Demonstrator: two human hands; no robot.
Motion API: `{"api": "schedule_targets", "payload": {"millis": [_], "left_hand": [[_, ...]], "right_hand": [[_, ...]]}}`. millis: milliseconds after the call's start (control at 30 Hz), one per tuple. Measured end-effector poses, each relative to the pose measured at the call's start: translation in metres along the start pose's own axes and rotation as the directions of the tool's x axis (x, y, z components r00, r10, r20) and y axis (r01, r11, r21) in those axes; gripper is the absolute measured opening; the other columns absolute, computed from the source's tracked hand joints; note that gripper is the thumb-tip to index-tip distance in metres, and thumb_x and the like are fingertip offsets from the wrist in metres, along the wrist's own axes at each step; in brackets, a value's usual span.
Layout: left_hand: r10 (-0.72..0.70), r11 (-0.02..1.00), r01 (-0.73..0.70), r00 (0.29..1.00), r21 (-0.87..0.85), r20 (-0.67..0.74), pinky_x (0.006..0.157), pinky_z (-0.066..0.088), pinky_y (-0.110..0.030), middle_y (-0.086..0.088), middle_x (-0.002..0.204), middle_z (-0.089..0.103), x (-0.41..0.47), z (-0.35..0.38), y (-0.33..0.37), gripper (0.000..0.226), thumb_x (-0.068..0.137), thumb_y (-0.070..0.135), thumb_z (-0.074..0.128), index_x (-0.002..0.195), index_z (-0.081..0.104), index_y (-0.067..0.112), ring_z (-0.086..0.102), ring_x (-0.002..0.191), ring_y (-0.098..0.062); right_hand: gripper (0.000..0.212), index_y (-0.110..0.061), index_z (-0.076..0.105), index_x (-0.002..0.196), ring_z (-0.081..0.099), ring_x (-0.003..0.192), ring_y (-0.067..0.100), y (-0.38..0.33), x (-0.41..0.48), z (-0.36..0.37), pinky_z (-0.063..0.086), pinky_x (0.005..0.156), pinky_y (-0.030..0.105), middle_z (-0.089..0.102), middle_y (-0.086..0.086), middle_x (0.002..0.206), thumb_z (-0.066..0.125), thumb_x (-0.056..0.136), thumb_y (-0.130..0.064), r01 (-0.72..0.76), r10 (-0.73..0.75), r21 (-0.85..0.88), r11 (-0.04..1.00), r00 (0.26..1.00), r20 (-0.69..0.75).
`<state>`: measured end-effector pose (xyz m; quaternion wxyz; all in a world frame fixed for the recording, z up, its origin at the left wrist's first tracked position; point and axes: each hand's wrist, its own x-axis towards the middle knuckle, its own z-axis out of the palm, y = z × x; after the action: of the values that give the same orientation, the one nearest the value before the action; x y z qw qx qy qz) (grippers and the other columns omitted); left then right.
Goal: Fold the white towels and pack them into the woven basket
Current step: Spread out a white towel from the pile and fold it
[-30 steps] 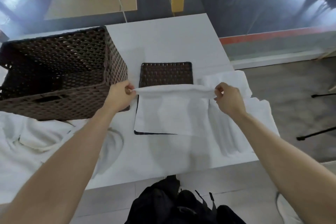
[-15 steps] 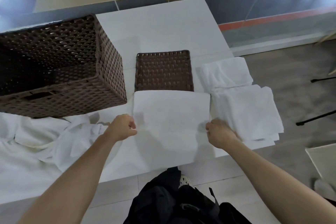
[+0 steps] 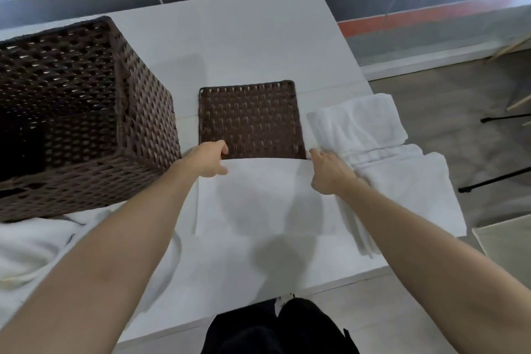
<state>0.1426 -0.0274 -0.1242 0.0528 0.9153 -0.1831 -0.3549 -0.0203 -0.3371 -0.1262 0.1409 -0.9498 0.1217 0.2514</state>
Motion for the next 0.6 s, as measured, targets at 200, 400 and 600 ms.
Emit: {"api": "schedule_targets", "payload": {"millis": [200,400,600], "left_hand": [[0.011,0.999,-0.009,0.998,-0.031,0.056,0.076,0.061,-0.041,0.0,0.094,0.072,-0.013,-0.007,-0.01,0.02,0.079,0.038,0.082,0.092,0.069,0.028,0.07,0.087,-0.021],[0.024,0.99,-0.016,0.998,-0.14,0.06,0.077,0.059,-0.037,0.004,0.103,0.072,-0.059,-0.028,-0.019,0.025,0.079,0.032,0.082,0.101,0.068,0.03,0.07,0.093,-0.017],[0.097,0.981,-0.129,0.973,-0.144,-0.21,0.082,0.056,-0.04,0.005,0.096,0.073,-0.128,-0.09,-0.012,0.02,0.085,0.025,0.083,0.101,0.074,0.031,0.068,0.089,-0.017]], "right_hand": [[0.026,-0.014,0.07,0.111,0.061,0.117,0.03,0.001,-0.001,-0.018,0.044,0.086,0.028,0.067,0.009,0.115,0.064,0.086,-0.021,-0.003,0.005,-0.026,1.0,0.997,0.078],[0.027,-0.022,0.067,0.11,0.057,0.097,0.023,-0.003,-0.02,-0.042,0.044,0.078,0.03,0.065,0.0,0.109,0.067,0.089,-0.039,0.003,-0.005,0.015,1.0,0.993,0.122],[0.011,-0.025,0.065,0.089,0.062,0.088,0.023,-0.025,-0.056,-0.122,0.048,0.069,0.033,0.067,0.001,0.097,0.07,0.084,-0.033,0.104,-0.095,0.136,0.985,0.993,-0.075]]}}
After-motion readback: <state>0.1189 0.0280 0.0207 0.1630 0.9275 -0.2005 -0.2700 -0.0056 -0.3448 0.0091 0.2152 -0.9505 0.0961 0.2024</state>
